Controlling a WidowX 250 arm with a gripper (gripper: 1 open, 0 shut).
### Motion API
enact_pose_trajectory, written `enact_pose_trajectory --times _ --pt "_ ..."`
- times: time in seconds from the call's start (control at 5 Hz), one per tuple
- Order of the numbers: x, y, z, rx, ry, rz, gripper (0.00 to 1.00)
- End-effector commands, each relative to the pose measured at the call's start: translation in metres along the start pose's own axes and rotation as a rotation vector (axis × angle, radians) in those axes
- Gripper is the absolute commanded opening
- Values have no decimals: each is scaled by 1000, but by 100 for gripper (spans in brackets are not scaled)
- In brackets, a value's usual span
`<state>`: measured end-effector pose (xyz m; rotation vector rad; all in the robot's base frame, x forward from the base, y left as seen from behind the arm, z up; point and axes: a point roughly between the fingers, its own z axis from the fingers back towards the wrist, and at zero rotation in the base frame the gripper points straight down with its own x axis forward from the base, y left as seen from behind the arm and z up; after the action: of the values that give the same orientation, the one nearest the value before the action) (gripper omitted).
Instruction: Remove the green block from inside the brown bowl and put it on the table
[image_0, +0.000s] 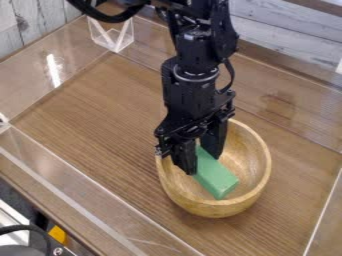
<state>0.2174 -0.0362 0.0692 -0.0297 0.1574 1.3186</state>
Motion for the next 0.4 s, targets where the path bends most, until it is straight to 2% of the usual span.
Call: enact_pose_trajectory --times 0.0,0.2 --pt "3 -9 20 -78 -17 13 0" --pt "4 -9 21 -77 -18 17 0"
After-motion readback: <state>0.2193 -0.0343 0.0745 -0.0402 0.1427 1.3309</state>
